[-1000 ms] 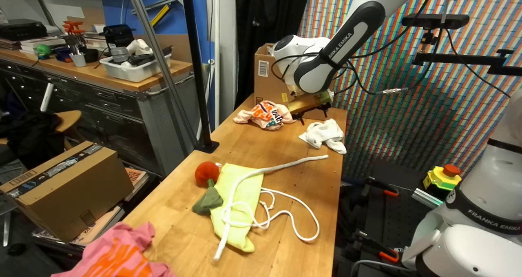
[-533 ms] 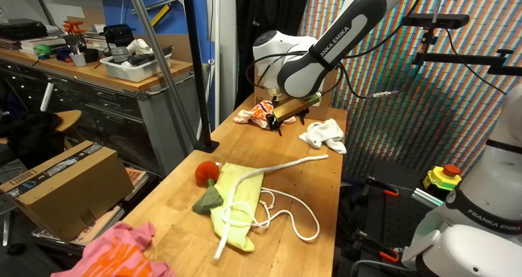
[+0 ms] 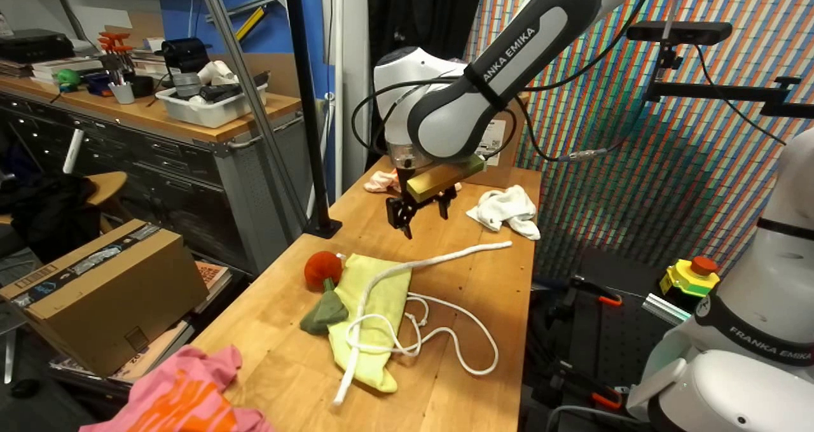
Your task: Separate the things on the heap
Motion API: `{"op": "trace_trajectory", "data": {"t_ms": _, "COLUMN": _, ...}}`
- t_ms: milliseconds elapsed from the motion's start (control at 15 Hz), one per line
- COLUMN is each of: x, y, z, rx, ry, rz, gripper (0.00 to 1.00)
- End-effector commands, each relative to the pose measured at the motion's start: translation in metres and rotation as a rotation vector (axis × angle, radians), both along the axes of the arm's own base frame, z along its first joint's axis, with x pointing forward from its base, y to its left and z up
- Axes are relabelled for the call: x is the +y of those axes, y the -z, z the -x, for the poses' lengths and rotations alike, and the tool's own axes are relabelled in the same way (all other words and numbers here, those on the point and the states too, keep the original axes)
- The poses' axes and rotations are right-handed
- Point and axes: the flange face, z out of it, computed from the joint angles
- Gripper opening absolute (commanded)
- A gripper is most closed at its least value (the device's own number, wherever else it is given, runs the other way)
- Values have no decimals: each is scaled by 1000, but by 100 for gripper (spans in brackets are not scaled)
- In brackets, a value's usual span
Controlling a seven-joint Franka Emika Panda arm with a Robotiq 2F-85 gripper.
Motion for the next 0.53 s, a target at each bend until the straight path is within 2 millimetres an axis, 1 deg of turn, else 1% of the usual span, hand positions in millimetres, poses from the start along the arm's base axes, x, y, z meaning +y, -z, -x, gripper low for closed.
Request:
{"op": "trace_trajectory", "data": {"t_ms": 0, "x": 20, "y": 7, "z": -4, "rx": 12, "ry": -14, "rz": -101, "gripper": 100}}
{"op": "trace_trajectory", "data": {"t_ms": 333, "x": 44, "y": 26, "z": -1, "rx": 53, "ry": -5, "rz": -241, "gripper": 100}}
{"op": "trace_trajectory", "data": {"t_ms": 467, "x": 53, "y": 35, "z": 1, "rx": 79, "ry": -32, "rz": -289, "gripper": 100}}
